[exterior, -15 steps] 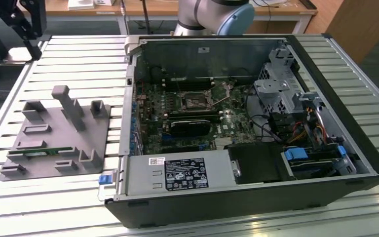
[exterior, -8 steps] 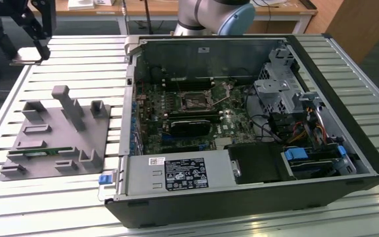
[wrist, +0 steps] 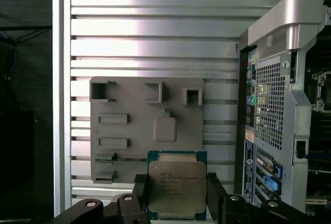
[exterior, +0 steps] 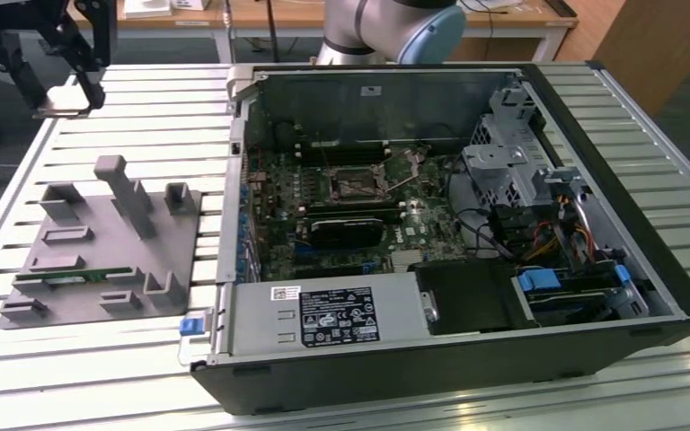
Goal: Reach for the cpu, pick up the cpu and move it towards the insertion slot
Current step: 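Pick up the cpu and move it towards the insertion slot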
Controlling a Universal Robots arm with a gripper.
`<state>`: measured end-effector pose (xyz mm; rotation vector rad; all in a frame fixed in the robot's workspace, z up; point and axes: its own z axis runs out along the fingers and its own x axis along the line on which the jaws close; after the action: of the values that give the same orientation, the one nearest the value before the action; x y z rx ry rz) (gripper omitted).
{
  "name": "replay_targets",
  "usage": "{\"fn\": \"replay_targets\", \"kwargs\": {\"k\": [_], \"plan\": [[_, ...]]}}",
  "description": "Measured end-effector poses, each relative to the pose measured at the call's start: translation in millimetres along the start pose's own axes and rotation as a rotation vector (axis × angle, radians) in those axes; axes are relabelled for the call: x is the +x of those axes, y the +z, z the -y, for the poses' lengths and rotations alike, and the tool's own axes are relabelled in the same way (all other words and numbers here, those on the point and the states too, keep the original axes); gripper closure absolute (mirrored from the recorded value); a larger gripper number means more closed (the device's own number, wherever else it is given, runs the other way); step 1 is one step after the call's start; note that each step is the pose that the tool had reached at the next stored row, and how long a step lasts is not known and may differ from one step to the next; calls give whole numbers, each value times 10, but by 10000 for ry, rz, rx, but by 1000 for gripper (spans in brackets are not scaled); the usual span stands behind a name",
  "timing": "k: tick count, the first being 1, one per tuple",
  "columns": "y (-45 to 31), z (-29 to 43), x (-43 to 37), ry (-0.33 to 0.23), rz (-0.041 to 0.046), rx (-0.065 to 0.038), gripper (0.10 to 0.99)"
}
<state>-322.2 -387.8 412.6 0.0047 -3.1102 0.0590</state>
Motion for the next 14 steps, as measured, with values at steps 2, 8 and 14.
{"fn": "replay_targets", "kwargs": {"k": [2, 8, 14], "plan": [[-1, 0, -38, 0, 0, 0, 545], [-5, 0, -138, 0, -2, 0, 545], [-8, 1, -269, 0, 0, 0, 545]]}}
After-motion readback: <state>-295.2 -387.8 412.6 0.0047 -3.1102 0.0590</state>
